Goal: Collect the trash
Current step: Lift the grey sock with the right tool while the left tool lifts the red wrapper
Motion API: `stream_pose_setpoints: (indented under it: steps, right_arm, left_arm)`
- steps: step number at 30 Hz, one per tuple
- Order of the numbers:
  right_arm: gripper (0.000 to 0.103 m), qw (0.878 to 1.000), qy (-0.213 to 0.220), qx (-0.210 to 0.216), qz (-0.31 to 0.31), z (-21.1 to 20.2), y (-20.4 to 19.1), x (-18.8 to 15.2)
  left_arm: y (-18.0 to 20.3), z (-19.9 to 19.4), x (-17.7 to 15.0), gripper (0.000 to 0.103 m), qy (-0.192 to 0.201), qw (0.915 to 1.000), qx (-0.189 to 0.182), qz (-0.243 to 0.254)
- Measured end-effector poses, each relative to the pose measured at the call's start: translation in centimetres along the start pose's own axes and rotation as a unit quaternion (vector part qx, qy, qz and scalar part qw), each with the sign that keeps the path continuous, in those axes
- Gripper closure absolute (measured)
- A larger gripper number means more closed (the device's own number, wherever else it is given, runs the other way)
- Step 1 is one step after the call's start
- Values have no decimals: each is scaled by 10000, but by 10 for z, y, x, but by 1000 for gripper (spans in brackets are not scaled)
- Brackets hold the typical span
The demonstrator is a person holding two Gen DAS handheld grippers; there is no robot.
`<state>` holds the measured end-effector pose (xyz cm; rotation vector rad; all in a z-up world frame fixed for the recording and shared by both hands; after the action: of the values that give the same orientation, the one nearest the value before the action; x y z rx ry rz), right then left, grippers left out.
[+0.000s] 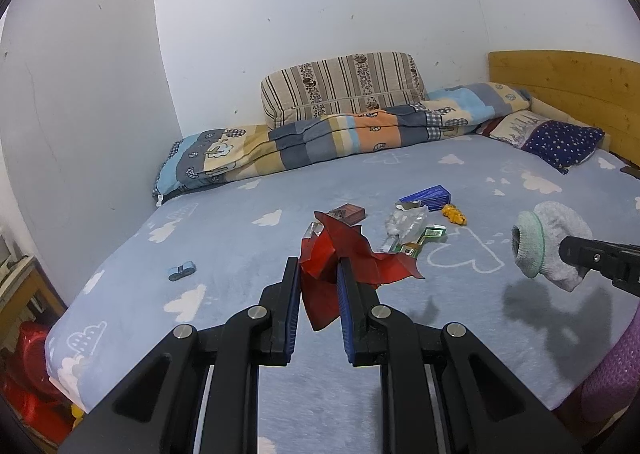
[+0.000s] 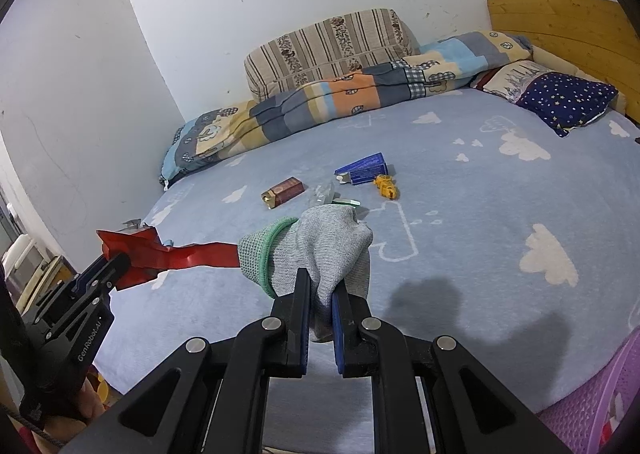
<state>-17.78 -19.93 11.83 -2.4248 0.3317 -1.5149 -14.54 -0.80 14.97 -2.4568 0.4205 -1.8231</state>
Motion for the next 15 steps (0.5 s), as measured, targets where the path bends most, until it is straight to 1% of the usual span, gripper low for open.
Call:
stream_pose_setpoints:
  steps: [15]
  right_arm:
    - [94,9999,-12,121,-7,4,-1,1]
  left_arm:
    - [-3,0,3,86,20,10000,19,-10]
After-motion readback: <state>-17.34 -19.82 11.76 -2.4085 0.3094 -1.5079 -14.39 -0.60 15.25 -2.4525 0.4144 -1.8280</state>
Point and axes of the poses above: each gripper's, at about its wrist camera, not at the fingertips, and z roughly the way its jaws point, y to its right, x to its top, the point moved 6 cm from there along z, roughly the way its jaws point, and after that the axes turned 8 degrees about y, right-handed, at the moved point
